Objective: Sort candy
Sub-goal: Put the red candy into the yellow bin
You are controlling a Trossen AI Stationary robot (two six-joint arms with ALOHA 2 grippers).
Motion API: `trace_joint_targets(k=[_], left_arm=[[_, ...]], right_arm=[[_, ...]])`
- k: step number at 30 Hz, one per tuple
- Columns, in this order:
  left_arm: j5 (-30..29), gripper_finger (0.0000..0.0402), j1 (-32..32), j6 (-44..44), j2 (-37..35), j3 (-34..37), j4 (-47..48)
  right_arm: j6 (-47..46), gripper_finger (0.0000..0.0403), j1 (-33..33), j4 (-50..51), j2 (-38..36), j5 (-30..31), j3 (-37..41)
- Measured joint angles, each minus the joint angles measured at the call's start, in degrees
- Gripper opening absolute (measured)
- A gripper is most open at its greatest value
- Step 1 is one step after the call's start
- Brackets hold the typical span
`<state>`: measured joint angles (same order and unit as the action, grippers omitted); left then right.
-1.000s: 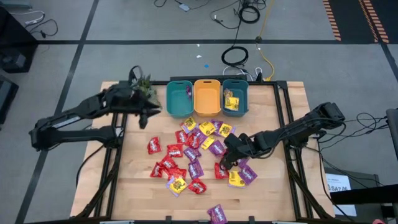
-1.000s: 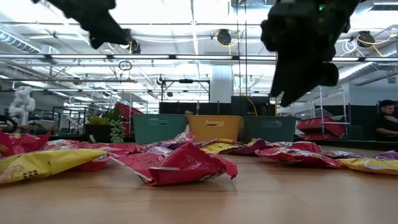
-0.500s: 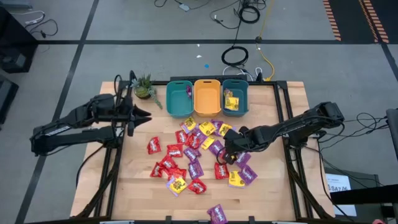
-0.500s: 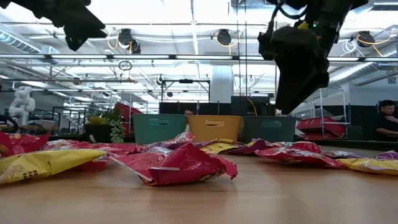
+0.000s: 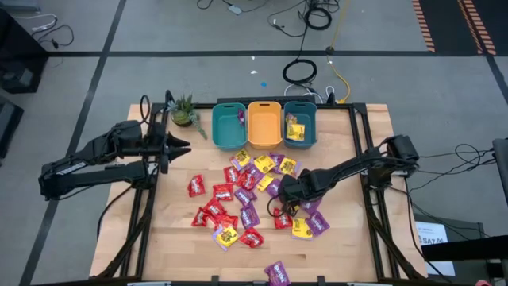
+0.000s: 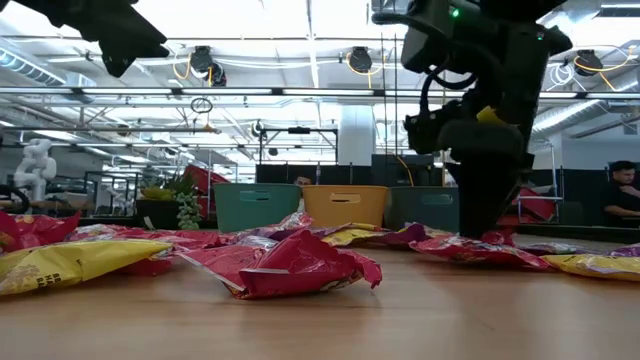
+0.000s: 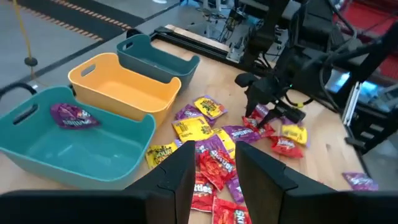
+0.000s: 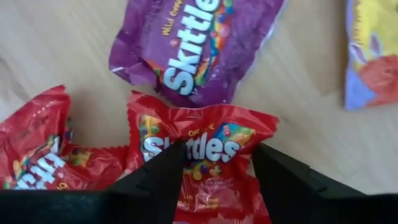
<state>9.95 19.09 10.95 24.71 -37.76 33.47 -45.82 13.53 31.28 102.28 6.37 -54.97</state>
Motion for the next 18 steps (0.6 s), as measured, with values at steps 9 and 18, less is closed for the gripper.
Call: trace_joint_targets(k=[9,18], left_arm=[[4.4,0.0123,-0.1,-5.7,0.3,0.4,3.2],[12.3,0.0123,-0.7,-7.2,0.3,6.2,-4.6]], right_arm=[[0.0,0.0028,0.1,-0.5,-4.4,-2.3,0.3],[-7.1,0.0004,0.1,6.9,-16.8,3.2,0.4]])
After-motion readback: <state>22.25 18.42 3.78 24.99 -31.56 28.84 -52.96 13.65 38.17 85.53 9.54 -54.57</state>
